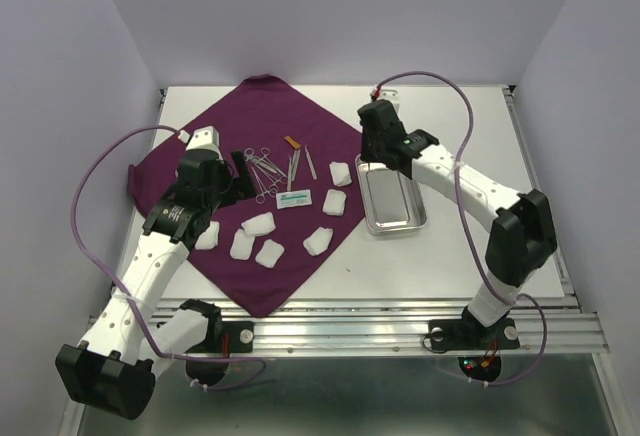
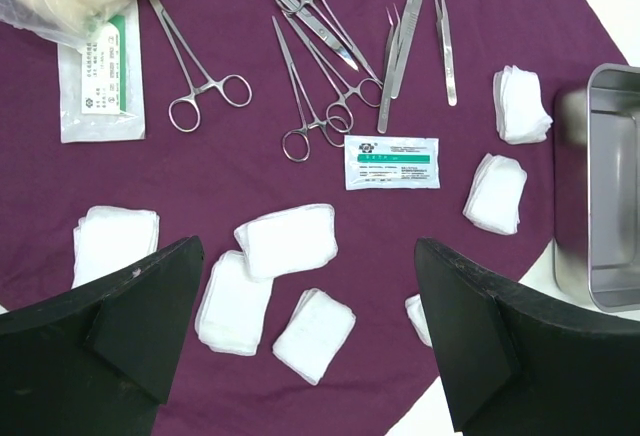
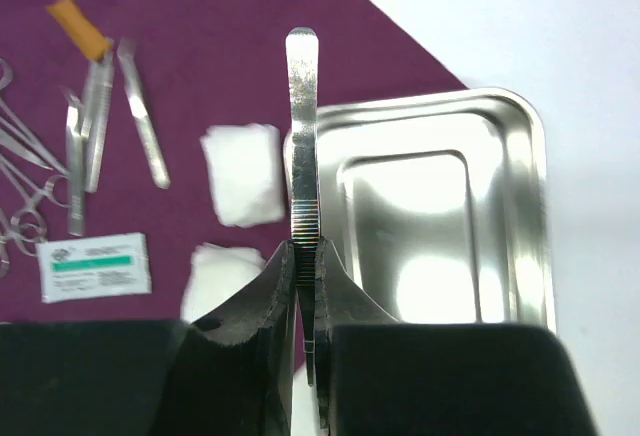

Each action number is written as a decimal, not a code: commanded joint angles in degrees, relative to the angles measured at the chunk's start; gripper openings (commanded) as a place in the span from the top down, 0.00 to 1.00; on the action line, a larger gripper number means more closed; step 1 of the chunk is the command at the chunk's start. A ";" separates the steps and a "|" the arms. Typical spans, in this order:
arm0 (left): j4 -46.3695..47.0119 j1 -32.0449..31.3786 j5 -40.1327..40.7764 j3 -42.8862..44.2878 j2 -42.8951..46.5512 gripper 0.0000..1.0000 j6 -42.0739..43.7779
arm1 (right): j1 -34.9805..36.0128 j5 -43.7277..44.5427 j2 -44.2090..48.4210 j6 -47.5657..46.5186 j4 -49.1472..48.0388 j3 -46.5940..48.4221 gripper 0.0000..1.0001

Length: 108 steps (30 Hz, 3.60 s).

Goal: Prepare the surgical pack
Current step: Pick up the medical item from the surgical kit, then place the medical item in the container, then pick up the medical item from the surgical kit.

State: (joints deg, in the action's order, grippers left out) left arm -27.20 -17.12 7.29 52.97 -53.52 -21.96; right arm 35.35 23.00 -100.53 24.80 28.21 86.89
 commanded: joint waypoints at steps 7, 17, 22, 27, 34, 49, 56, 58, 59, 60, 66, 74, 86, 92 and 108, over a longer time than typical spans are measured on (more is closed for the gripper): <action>1.89 0.43 -1.22 0.03 1.48 0.01 -0.28 | -2.48 -1.64 13.25 -0.36 -4.30 -19.73 0.99; 2.15 0.43 -2.72 -0.94 2.36 0.01 -1.51 | -2.48 -9.46 13.35 0.52 -9.31 -28.62 0.99; 1.28 0.43 -2.63 -1.20 3.33 0.01 -1.95 | -2.48 -10.43 11.50 0.43 -11.68 -29.41 0.99; 0.22 0.43 -2.02 -1.47 4.74 0.01 -2.30 | -2.48 -11.14 9.13 0.69 -13.00 -29.15 0.98; -0.83 0.43 -1.49 -1.03 4.48 0.01 -2.04 | -1.87 -8.25 7.72 1.04 -11.17 -26.87 0.52; -4.87 0.51 2.81 2.14 1.49 0.01 -1.95 | 3.04 -3.05 2.46 -0.71 -5.97 -9.39 0.46; -5.49 0.60 3.17 2.93 1.84 0.01 -1.95 | 5.25 -3.14 -13.97 -2.03 -2.73 9.15 0.45; -5.84 0.69 2.82 3.36 1.58 0.01 -1.95 | 5.78 -2.70 -18.01 -2.03 -0.62 16.07 0.45; -5.93 0.69 2.82 3.45 1.57 0.01 -1.95 | 5.78 -2.70 -21.34 -2.03 -0.09 18.03 0.45; -6.11 0.69 2.82 3.63 1.57 0.01 -1.95 | 5.78 -2.70 -22.85 -2.03 0.18 19.70 0.45; -6.64 0.78 3.52 3.46 1.57 0.01 -1.78 | 5.78 -3.58 -32.61 -2.30 2.20 31.13 0.45; -6.55 0.87 3.52 2.84 1.84 0.01 -2.04 | 5.78 -3.93 -41.84 -2.30 3.08 39.58 0.46; -5.58 0.95 3.26 2.31 1.92 0.01 -2.30 | 5.78 -3.06 -39.49 -2.30 2.29 39.33 0.89; -5.49 1.04 3.00 2.23 1.92 0.01 -2.39 | 5.78 -1.56 -31.93 -2.74 -0.52 33.97 0.94; -3.65 1.04 -1.40 2.23 -0.18 0.01 -0.98 | 4.55 -0.86 -0.21 -0.71 -6.94 3.22 0.94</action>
State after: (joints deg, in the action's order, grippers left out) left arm -32.80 -16.38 6.83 54.28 -54.00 -23.90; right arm 40.66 20.69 -108.44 23.42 24.58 97.71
